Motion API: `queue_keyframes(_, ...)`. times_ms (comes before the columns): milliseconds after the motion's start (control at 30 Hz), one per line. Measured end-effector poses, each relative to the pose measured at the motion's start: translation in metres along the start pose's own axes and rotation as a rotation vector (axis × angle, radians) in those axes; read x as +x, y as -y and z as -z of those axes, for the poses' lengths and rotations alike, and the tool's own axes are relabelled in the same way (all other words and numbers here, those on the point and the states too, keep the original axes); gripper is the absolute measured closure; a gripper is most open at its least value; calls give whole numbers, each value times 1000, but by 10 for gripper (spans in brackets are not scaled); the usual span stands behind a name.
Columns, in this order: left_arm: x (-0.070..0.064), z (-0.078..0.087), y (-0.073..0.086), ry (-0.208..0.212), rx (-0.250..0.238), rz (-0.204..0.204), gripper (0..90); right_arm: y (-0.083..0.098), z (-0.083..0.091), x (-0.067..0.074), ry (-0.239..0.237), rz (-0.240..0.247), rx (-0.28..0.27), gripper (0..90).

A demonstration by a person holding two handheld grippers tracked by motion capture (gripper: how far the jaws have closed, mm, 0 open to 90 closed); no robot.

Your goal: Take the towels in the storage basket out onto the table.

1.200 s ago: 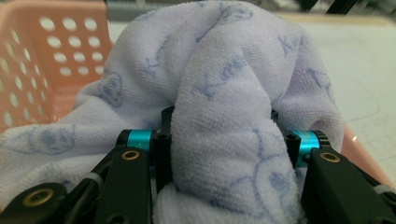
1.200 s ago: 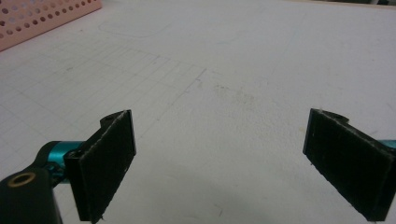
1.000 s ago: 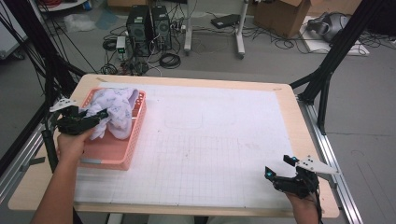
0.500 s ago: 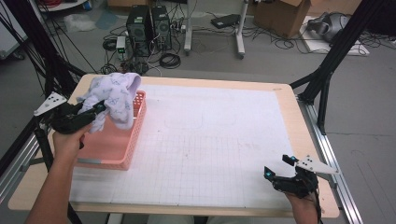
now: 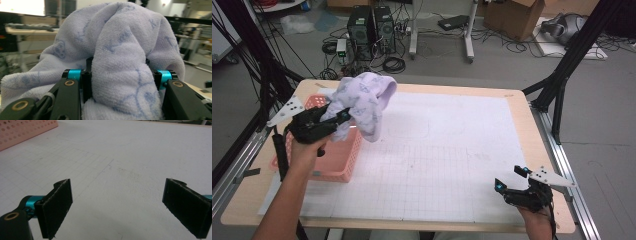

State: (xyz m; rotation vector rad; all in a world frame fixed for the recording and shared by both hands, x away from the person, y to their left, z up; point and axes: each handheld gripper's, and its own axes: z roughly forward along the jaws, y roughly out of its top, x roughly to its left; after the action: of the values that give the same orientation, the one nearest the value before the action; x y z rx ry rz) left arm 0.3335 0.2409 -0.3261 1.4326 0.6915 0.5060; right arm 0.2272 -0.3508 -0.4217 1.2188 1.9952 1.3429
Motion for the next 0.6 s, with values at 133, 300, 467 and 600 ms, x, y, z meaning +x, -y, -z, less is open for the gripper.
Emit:
queue_keyframes(133,-20,-23,-1,71,5,-24,542,0,-1,0,-2,-3,0,79)
queue_keyframes(300,-44,-54,8,126,46,-44,531,0,-1,0,-5,-1,2,79)
queue_keyframes(467,-65,-85,22,148,90,-46,527,0,-1,-1,-7,4,5,79)
queue_keyframes(600,-82,-109,34,171,115,-46,527,1,-1,-3,-5,4,5,79)
